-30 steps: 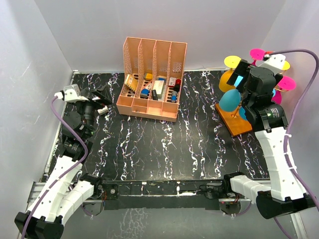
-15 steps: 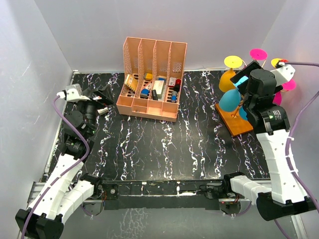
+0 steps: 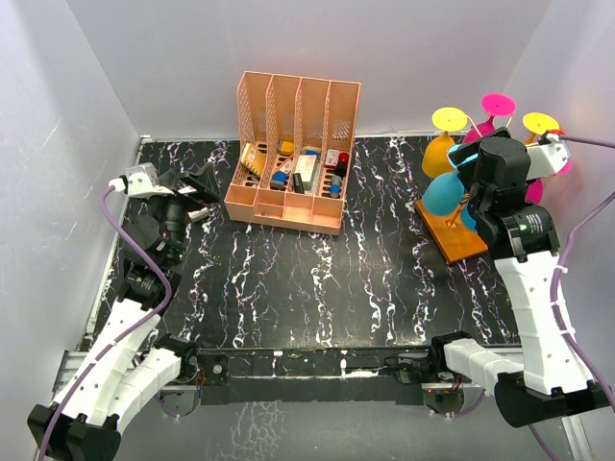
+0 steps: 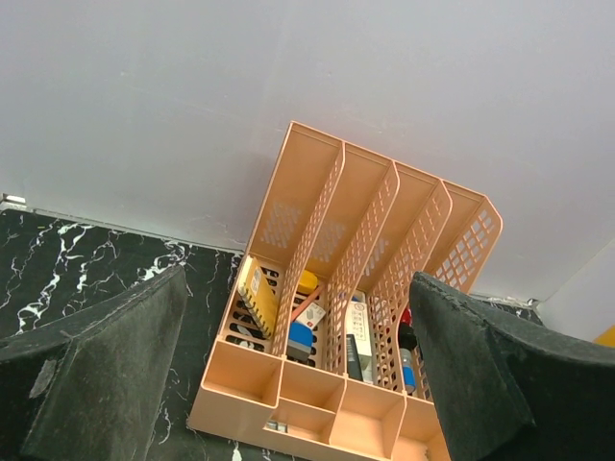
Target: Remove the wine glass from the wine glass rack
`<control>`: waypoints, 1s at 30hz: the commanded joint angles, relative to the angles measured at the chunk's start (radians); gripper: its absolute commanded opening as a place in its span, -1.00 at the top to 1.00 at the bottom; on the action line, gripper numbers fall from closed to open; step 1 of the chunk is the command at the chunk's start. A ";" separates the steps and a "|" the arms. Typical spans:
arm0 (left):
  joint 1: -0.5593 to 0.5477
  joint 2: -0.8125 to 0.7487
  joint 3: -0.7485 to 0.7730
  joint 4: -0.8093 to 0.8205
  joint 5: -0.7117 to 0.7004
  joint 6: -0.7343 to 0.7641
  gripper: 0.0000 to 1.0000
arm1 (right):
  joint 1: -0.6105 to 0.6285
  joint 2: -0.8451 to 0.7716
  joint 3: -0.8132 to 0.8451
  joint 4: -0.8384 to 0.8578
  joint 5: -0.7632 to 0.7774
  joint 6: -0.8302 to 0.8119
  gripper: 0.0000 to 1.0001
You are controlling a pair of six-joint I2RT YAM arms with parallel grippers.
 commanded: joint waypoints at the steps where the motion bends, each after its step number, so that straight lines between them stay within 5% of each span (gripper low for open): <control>1: -0.012 -0.026 -0.005 0.041 -0.024 0.019 -0.94 | -0.006 0.021 0.001 -0.001 0.015 0.056 -0.29; 30: -0.038 -0.031 -0.009 0.045 -0.054 0.038 -0.94 | -0.008 0.067 -0.048 0.030 0.134 0.203 -0.04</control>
